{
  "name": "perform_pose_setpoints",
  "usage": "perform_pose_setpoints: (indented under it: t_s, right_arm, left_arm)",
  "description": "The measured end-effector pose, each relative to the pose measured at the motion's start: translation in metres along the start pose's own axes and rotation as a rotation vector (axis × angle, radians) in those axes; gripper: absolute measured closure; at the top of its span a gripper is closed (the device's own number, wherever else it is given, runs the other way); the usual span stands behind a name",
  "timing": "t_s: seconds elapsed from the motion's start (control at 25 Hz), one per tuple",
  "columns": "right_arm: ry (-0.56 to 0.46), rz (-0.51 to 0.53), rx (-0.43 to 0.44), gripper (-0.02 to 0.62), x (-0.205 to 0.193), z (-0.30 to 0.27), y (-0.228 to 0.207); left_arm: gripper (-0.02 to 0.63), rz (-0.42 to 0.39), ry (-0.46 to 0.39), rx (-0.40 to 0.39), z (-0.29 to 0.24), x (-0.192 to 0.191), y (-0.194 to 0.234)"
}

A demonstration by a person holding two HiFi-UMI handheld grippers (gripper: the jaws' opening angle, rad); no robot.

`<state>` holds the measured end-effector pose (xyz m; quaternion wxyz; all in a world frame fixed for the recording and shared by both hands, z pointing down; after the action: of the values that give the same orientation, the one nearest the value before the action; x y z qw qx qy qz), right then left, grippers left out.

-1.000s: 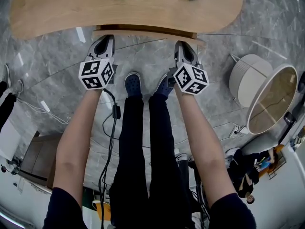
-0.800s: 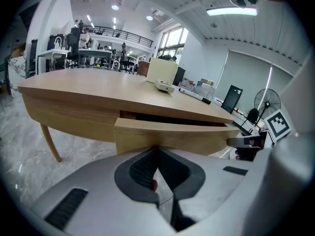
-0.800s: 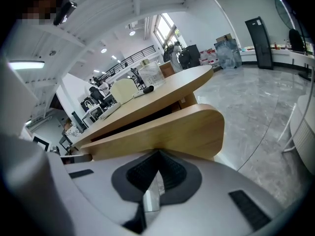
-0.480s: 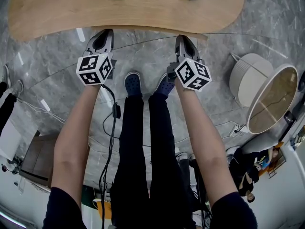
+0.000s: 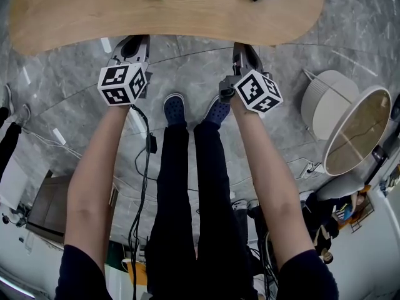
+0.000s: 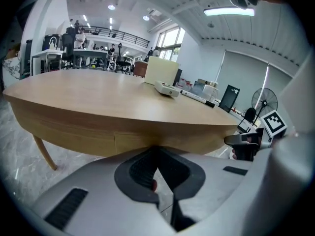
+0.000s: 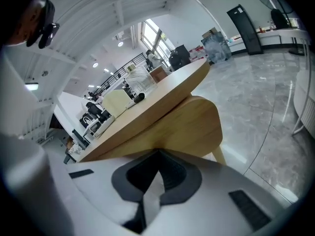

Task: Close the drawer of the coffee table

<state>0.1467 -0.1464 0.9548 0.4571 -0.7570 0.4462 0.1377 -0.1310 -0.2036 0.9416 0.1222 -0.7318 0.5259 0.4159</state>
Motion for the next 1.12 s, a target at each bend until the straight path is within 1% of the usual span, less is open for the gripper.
perform_pose_setpoints:
  t_s: [0.4,0.52,0.64,0.84,1.12]
  right_arm:
    - [0.008,-0.003,0.005,0.568,0.005,-0.006,-0.001]
    - [0.021,0.024,0.004,0.568,0.005,-0.004,0.0]
    - [0.037,0.053,-0.017,0.568,0.004,0.003,-0.004]
    - [0.065,0.122,-0.035,0.568,0.001,0.027,-0.01]
    - [0.088,0.174,-0.06,0.569,0.006,0.064,-0.012]
  left_arm:
    - [0.581,0.001,0.013,-0.001,-0.006,0.004,0.001]
    - [0.581,0.018,0.007,0.015,-0.004,0.005,0.002]
    - [0.581,0.045,0.004,0.028,0.001,0.003,0.002]
    - [0.581,0.002,0.029,0.04,0.021,-0.009,-0.005]
    - [0.581,0.031,0.046,0.04,0.058,-0.021,-0.018]
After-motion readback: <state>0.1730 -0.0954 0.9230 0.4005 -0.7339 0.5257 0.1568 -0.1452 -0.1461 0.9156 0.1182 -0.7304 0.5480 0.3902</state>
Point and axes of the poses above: the fingertips, and each gripper's own axes: z backward along the fingers, y to its left, x out of its top, the point moved 4 cm from there along z, backward along the fingers, and after that the axes turned 1 degree about -x, right-handed, at the moved point
